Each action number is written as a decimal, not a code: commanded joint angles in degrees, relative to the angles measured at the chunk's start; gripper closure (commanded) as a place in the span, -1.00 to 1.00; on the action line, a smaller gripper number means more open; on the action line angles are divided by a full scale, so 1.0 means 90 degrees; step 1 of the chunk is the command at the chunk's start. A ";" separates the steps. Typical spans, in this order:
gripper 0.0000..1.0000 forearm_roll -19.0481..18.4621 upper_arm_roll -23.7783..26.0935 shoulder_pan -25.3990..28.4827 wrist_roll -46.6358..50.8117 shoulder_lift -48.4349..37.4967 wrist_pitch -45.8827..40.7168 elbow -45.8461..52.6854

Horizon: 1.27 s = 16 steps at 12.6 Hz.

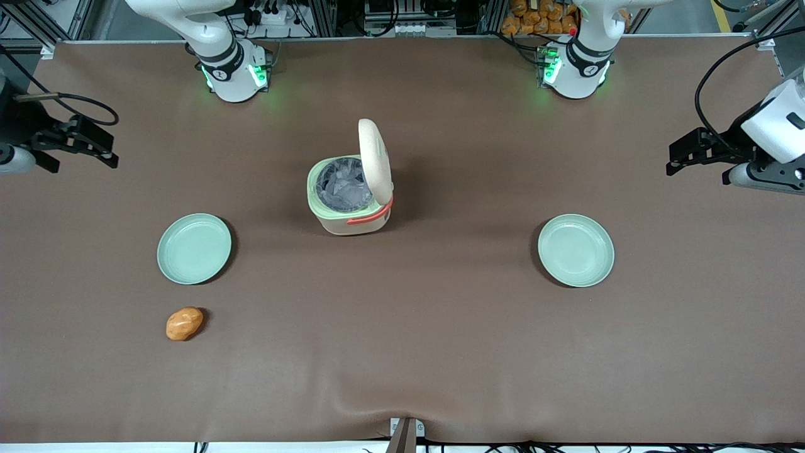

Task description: Press rice cooker button with right arm

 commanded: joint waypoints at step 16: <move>-1.00 0.0339 -0.0412 0.0032 -0.0341 -0.0363 -0.0449 -0.0269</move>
